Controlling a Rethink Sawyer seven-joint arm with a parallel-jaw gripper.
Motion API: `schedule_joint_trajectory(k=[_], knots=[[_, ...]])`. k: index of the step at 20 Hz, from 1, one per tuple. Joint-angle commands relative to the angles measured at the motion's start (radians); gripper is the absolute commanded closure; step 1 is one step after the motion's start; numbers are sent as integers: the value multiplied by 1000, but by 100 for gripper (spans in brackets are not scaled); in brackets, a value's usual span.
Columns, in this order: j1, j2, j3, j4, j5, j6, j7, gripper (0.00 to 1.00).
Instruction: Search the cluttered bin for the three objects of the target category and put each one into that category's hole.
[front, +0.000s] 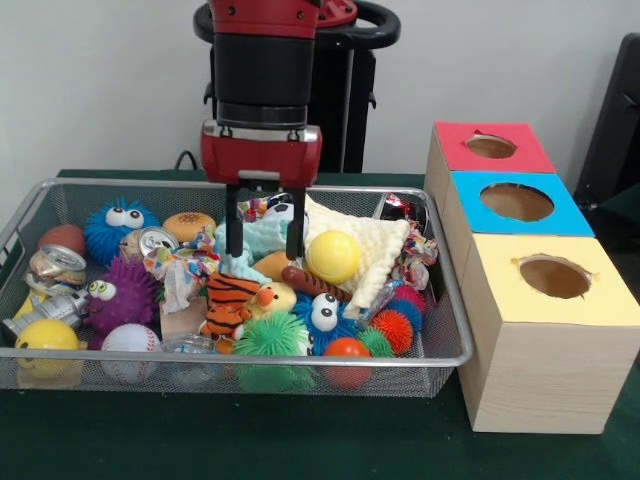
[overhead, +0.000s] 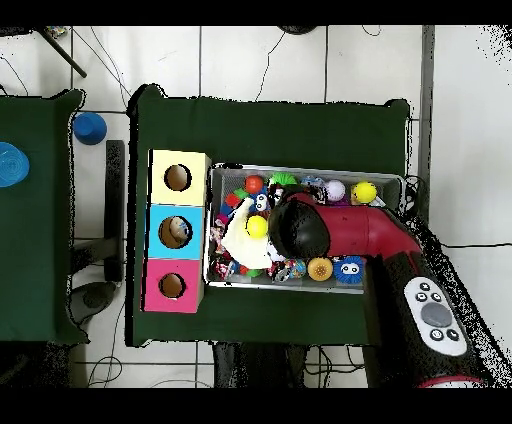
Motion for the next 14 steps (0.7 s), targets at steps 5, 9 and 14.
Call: schedule_joint_trajectory(k=[5,9,14], knots=[[-9,143,-13,-146,4,-11,76,0],[-31,162,-1,-159,5,1,58,0],[-76,166,25,-162,5,13,23,0]])
